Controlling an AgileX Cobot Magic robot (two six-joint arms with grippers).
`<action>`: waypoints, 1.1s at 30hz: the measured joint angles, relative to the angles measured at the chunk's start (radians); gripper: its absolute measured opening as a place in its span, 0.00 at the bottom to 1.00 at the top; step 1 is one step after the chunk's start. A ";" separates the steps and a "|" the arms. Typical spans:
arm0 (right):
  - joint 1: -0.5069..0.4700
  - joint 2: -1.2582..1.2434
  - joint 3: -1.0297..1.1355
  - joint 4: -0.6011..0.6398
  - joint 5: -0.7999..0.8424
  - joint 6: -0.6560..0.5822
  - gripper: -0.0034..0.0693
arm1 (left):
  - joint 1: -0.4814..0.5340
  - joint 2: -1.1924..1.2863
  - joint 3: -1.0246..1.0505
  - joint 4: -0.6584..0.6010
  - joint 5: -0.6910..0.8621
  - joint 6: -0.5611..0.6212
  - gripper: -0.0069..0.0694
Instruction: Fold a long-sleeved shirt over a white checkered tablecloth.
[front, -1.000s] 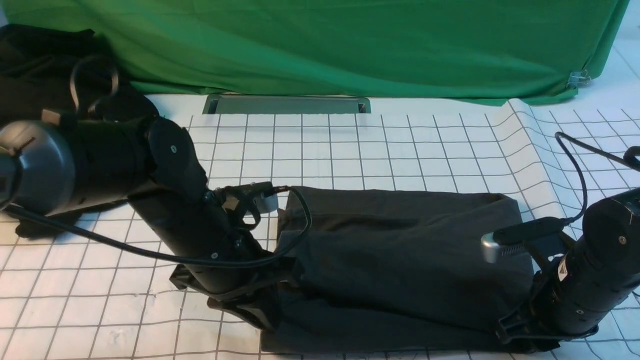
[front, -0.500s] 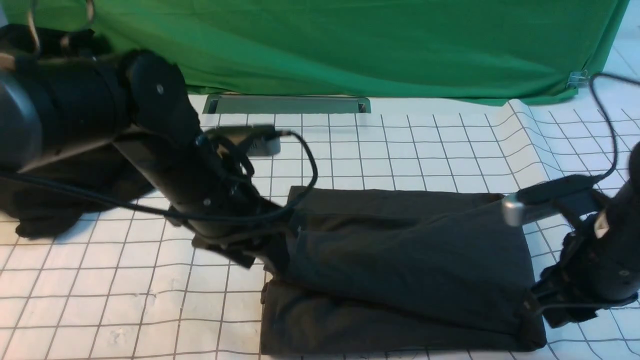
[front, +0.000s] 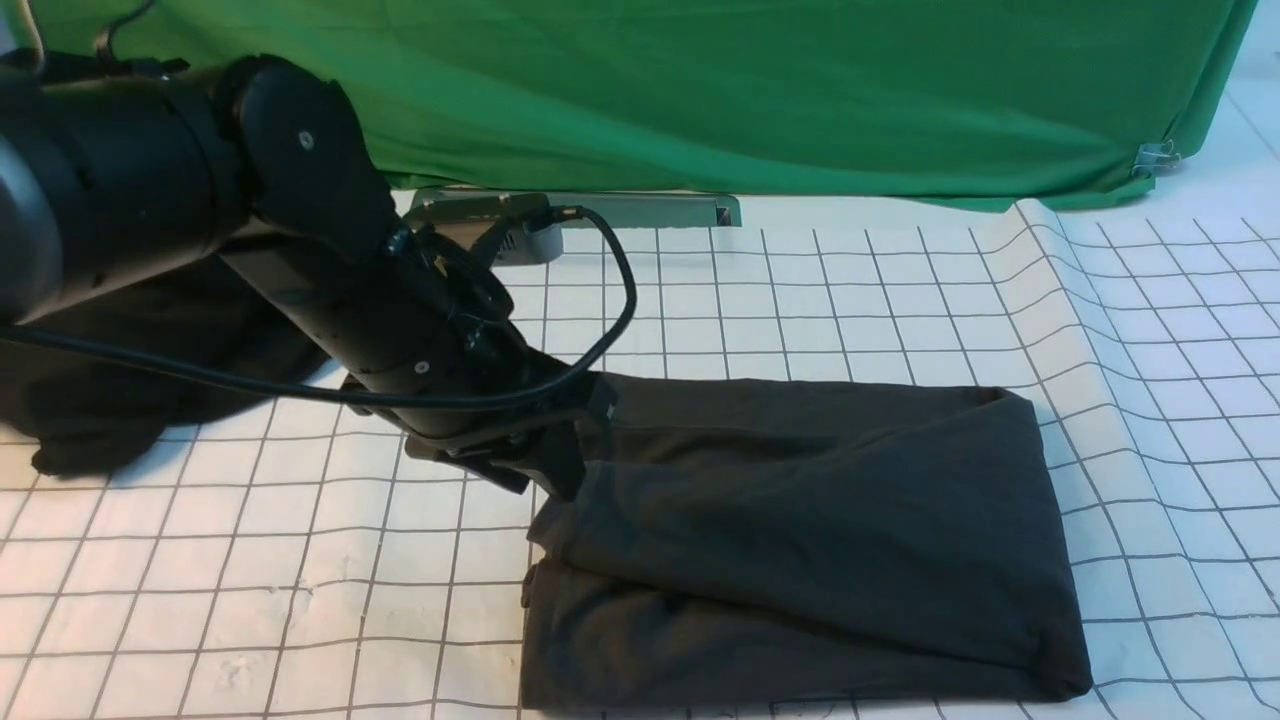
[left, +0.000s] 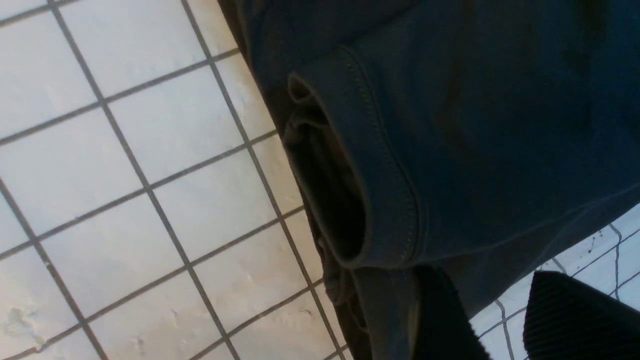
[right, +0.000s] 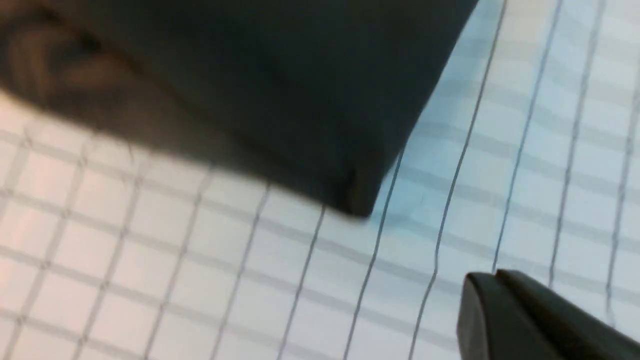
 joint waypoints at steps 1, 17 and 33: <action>0.000 -0.067 0.012 0.000 -0.042 0.000 0.04 | 0.000 0.000 0.000 0.000 -0.003 0.000 0.40; -0.001 -0.483 0.473 -0.001 -0.828 -0.028 0.05 | 0.000 0.000 0.000 -0.015 -0.025 -0.004 0.38; -0.001 -0.482 0.503 0.000 -0.894 -0.022 0.10 | 0.000 0.000 0.000 0.037 -0.027 -0.001 0.38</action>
